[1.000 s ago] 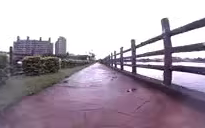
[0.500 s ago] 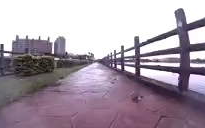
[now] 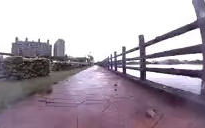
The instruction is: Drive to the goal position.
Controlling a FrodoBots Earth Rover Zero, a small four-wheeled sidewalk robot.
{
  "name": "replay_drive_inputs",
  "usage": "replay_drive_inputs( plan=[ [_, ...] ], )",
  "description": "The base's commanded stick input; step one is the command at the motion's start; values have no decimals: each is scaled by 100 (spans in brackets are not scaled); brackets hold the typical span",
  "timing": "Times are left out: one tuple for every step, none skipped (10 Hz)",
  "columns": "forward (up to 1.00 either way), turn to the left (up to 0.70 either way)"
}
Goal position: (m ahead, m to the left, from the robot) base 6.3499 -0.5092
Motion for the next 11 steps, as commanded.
replay_drive_inputs(
  plan=[
    [0,0],
    [0,0],
    [0,0],
    [0,0],
    [0,0],
    [0,0],
    [0,0],
    [0,0],
    [0,0],
    [93,-1],
    [100,31]
  ],
)
